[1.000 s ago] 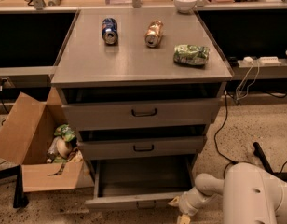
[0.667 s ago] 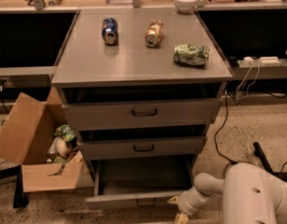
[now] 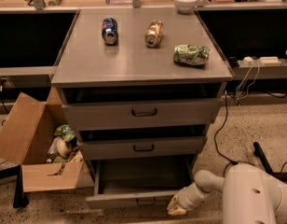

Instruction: Close bottom drawer

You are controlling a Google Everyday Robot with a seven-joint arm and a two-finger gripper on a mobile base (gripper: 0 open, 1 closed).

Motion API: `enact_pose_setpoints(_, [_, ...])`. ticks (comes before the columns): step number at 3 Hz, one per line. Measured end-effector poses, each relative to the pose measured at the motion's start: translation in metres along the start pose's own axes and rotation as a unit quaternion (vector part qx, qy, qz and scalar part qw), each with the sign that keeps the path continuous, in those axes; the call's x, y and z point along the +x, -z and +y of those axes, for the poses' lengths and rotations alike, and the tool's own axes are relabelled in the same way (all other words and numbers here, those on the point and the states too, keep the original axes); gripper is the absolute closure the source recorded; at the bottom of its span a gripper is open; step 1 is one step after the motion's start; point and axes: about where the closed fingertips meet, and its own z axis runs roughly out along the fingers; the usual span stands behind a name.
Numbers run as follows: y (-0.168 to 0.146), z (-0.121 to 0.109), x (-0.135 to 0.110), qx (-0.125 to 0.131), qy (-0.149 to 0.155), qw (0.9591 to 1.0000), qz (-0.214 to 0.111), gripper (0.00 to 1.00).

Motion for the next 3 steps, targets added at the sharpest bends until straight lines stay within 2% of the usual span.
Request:
enact_pose_setpoints(1, [0.005,-0.016,0.002,0.027,0.011,0.9996,0.001,0.87])
enact_pose_setpoints(2, [0.007,-0.024,0.003,0.038,0.015,0.9992,0.001,1.00])
enact_pose_setpoints(3, [0.009,-0.032,0.004,0.050,0.019,0.9986,0.000,1.00])
